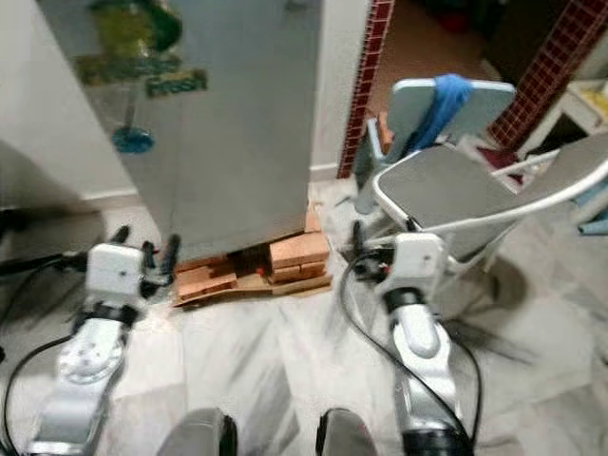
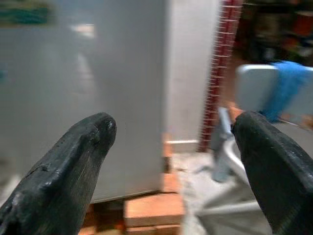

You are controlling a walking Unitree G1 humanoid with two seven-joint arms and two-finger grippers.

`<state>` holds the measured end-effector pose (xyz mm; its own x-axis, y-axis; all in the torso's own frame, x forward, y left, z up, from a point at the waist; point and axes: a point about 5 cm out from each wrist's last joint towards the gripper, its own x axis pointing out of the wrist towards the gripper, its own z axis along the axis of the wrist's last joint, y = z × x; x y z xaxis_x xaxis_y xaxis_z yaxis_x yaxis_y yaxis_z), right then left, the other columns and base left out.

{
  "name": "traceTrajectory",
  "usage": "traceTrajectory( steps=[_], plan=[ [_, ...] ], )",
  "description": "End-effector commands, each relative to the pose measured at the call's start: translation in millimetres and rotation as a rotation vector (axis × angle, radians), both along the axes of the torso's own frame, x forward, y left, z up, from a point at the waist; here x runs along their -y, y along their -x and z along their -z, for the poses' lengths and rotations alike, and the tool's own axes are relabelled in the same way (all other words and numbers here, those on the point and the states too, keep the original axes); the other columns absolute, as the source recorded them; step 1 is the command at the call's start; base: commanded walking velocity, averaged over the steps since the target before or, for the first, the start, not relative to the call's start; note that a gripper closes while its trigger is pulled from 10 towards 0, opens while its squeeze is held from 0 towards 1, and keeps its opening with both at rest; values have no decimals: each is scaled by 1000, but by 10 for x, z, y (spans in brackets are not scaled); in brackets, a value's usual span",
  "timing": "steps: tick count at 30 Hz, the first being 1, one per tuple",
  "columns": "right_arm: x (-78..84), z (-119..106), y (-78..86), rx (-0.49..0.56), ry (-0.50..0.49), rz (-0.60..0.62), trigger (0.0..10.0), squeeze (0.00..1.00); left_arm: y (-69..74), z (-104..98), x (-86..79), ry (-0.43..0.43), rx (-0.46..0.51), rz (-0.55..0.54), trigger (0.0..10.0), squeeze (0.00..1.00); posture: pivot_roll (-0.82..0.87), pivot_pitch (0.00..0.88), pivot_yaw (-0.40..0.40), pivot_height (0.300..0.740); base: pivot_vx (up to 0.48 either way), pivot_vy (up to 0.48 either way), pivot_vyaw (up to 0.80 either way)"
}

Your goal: Restocking fridge

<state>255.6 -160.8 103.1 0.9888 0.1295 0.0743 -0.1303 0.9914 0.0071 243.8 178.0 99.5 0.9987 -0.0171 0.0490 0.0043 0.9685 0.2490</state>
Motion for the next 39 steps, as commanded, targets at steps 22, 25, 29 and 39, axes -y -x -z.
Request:
traceTrajectory(
  steps=[22,25,29,39],
  plan=[
    [202,93,167,-55,61,-17,10000,0,54,102,33,10,-32,29,10000,0,56,117,-6,740,0,149,-131],
    [197,99,131,-52,70,-23,10000,0,54,110,48,14,-36,43,10000,0,54,115,-6,740,0,480,-446],
    [194,96,84,-50,79,-22,10000,0,55,114,52,20,-41,45,10000,0,55,113,-7,740,0,480,-514],
    [106,50,-12,-23,73,-33,10000,0,16,91,41,16,-29,40,10000,0,62,115,-3,740,0,480,-800]
  ],
)
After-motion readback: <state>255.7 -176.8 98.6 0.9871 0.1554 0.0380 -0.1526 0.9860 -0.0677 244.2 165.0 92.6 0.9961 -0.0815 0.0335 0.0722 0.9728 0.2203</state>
